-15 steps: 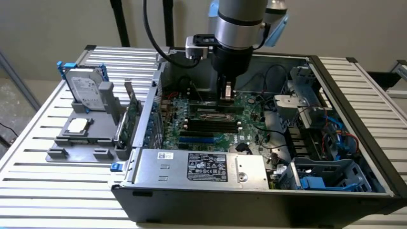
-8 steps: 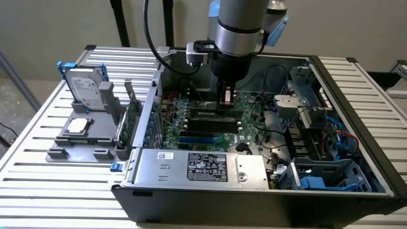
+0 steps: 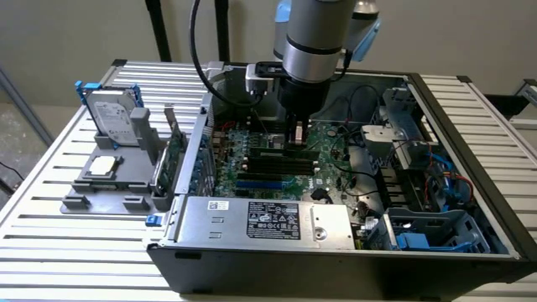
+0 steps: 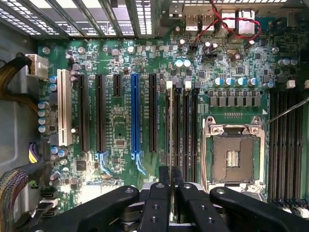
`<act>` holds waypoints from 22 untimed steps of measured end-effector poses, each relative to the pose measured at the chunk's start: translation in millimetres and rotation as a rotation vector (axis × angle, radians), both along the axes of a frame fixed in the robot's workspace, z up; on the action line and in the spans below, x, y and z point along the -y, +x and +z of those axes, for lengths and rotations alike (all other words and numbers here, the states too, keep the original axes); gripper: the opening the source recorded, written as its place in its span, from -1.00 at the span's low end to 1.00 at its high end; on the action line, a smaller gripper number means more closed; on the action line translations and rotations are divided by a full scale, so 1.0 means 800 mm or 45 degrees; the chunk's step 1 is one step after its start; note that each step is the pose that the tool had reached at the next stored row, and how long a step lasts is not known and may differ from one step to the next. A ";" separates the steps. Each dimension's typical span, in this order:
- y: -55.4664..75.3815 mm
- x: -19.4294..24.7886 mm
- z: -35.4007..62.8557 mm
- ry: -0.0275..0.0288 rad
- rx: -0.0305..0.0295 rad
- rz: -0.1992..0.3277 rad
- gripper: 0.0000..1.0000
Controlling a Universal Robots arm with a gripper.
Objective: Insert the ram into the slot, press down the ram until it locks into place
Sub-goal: 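Insert the ram into the slot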
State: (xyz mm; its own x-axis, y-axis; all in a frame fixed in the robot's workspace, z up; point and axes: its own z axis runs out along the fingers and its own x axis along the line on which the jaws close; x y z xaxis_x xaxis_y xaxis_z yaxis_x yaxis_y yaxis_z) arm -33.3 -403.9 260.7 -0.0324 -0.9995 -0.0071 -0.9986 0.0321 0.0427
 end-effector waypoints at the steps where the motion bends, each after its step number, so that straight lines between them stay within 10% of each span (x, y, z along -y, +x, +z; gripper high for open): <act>1: 0.000 0.0000 -0.002 -0.0002 -0.0003 0.000 -0.73; 22: -0.005 -0.0024 -0.025 -0.0085 0.0146 0.002 -0.73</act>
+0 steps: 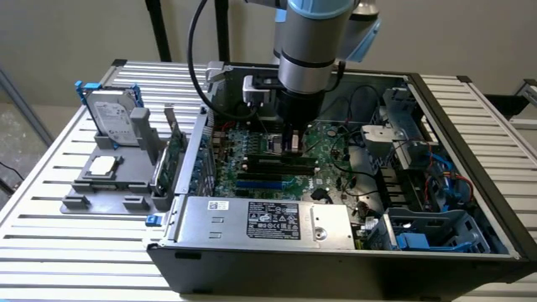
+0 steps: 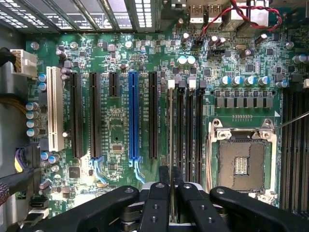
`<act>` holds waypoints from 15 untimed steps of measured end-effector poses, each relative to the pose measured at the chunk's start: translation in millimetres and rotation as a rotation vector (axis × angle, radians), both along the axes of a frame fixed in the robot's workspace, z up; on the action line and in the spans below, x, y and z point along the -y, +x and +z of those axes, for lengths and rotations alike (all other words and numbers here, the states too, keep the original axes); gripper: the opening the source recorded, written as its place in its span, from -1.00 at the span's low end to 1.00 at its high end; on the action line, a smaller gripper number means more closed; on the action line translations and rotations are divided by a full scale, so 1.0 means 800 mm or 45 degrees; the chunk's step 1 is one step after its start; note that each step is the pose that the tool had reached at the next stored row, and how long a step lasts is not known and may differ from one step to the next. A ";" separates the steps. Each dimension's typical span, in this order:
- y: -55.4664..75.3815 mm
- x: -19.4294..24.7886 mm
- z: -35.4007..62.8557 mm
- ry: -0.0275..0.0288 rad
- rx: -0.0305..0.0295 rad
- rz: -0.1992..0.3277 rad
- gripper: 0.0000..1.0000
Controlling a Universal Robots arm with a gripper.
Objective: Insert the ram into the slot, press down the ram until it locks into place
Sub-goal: 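Insert the ram into the slot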
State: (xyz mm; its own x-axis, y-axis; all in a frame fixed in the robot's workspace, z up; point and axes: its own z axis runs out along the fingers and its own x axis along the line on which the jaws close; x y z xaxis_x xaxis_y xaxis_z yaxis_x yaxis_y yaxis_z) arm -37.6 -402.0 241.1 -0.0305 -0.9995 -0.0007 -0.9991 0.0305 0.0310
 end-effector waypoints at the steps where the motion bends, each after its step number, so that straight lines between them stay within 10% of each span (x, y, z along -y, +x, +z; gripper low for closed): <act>1: 0.000 -0.0009 -0.001 0.0000 0.0006 0.001 -0.73; 15: 0.000 -0.0047 -0.012 -0.0116 0.0015 0.011 -0.73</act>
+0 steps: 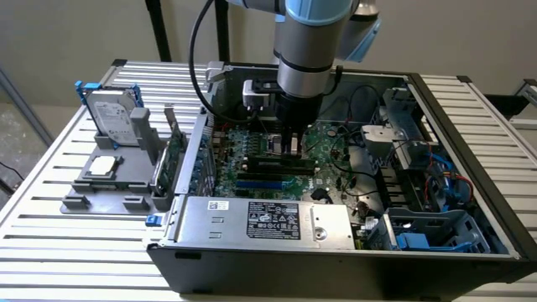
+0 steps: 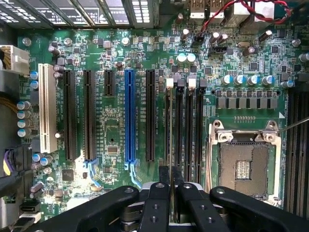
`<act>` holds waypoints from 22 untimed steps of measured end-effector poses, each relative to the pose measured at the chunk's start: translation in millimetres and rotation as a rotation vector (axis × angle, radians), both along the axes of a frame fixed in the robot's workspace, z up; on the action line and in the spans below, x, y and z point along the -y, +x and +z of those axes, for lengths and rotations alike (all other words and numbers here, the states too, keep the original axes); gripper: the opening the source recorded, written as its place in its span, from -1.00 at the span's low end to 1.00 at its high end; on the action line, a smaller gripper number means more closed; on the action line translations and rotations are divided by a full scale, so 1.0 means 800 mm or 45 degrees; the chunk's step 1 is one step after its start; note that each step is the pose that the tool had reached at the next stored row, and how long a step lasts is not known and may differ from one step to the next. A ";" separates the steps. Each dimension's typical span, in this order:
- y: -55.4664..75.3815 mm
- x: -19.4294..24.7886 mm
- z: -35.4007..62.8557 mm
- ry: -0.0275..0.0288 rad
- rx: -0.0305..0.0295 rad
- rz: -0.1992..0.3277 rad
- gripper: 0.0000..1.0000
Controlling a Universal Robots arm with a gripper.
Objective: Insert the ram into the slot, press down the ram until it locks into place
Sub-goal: 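Insert the ram into the slot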
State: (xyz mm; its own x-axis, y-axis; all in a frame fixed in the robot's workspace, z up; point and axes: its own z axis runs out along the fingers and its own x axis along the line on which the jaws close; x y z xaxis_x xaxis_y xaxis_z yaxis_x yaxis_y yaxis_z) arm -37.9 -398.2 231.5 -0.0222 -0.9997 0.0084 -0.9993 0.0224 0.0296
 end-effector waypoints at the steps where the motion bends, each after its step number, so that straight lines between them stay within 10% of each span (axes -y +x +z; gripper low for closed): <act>1: 0.000 -0.0001 0.000 -0.0010 0.0000 0.001 -0.73; 22: 0.000 -0.0015 -0.006 -0.0048 0.0028 0.007 -0.73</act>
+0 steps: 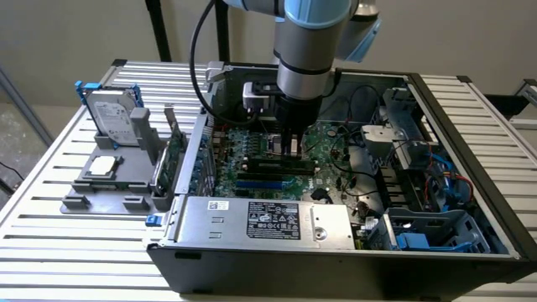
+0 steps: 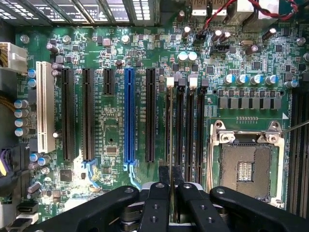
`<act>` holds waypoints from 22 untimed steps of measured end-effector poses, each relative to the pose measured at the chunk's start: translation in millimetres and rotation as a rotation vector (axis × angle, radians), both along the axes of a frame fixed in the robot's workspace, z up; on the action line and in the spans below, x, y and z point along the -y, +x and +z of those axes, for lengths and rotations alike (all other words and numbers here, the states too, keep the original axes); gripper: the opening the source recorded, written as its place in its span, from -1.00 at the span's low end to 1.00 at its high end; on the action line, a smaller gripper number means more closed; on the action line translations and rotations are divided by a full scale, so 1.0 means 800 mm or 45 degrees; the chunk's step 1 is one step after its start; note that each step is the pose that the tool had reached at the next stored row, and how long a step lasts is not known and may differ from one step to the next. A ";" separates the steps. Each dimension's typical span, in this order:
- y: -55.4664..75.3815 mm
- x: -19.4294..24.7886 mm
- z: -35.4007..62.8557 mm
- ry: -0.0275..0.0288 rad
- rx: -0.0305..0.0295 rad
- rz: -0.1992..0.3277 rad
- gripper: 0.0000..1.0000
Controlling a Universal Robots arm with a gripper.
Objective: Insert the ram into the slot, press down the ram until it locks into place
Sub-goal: 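Insert the ram into the slot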
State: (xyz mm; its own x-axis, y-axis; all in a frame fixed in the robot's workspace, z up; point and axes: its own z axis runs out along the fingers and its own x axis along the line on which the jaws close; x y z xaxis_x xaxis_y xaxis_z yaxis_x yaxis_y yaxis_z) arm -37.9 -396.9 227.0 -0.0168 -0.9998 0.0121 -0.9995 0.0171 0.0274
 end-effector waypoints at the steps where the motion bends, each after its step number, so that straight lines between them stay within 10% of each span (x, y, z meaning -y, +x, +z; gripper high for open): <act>1: 0.000 0.0000 -0.001 -0.0001 0.0001 0.000 -0.73; 22: -0.002 -0.0001 0.027 0.0001 -0.0007 0.000 -0.79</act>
